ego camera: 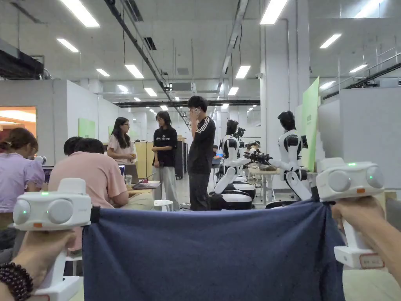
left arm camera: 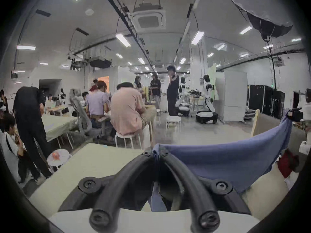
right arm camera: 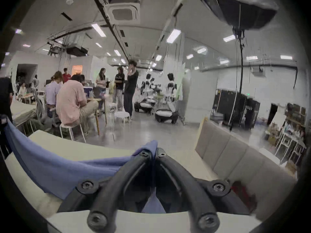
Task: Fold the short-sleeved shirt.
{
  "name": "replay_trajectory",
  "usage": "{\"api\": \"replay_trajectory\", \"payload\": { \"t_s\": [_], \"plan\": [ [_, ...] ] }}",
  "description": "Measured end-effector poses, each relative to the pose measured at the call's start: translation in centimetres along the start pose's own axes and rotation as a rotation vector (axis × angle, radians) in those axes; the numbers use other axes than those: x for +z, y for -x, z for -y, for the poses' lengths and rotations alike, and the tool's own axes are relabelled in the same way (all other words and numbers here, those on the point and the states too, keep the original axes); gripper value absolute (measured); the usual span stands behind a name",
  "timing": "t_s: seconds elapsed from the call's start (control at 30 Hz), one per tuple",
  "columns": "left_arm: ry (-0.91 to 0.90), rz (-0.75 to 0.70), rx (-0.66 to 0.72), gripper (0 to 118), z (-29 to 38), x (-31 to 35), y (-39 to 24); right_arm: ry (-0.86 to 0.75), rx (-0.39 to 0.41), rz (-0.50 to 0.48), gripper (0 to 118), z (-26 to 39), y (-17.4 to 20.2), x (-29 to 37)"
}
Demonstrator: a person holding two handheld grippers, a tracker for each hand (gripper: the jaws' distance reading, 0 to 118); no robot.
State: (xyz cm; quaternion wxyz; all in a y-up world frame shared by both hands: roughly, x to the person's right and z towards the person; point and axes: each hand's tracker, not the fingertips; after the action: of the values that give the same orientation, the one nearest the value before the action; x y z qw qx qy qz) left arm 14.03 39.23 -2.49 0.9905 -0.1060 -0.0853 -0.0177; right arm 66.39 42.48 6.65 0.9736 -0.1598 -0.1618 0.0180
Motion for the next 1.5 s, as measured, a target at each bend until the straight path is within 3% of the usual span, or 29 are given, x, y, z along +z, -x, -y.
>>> {"api": "replay_trajectory", "payload": {
  "t_s": [0.07, 0.23, 0.53, 0.7, 1.03, 1.2, 1.3, 1.5],
  "plan": [
    [0.035, 0.005, 0.018, 3, 2.4, -0.6, -0.2, 0.049, -0.035, -0.020, 2, 2.2, 0.1, -1.1],
    [0.066, 0.016, 0.037, 3, 4.6, 1.0, 0.4, 0.061, 0.035, -0.023, 2, 4.2, -1.1, -1.3],
    [0.107, 0.038, 0.045, 3, 10.0, 12.4, 2.4, 0.049, 0.050, -0.081, 2, 9.9, -1.9, 12.3],
    [0.161, 0.063, 0.075, 3, 15.9, 19.5, 3.2, 0.082, 0.070, -0.091, 2, 17.2, -2.3, 19.7],
    [0.222, 0.133, 0.132, 3, 28.3, 30.5, 5.2, 0.242, 0.025, -0.124, 2, 33.4, -2.0, 30.2],
    [0.313, 0.122, 0.089, 3, 32.9, 31.7, 4.8, 0.335, 0.040, -0.087, 2, 40.3, -1.8, 30.5],
    [0.365, 0.115, -0.012, 3, 35.1, 31.1, 4.0, 0.406, 0.036, -0.085, 2, 43.1, -0.9, 30.2],
    [0.432, 0.107, 0.089, 3, 36.9, 30.5, 4.8, 0.504, 0.057, -0.095, 3, 46.1, -1.9, 28.2]
  ]
}}
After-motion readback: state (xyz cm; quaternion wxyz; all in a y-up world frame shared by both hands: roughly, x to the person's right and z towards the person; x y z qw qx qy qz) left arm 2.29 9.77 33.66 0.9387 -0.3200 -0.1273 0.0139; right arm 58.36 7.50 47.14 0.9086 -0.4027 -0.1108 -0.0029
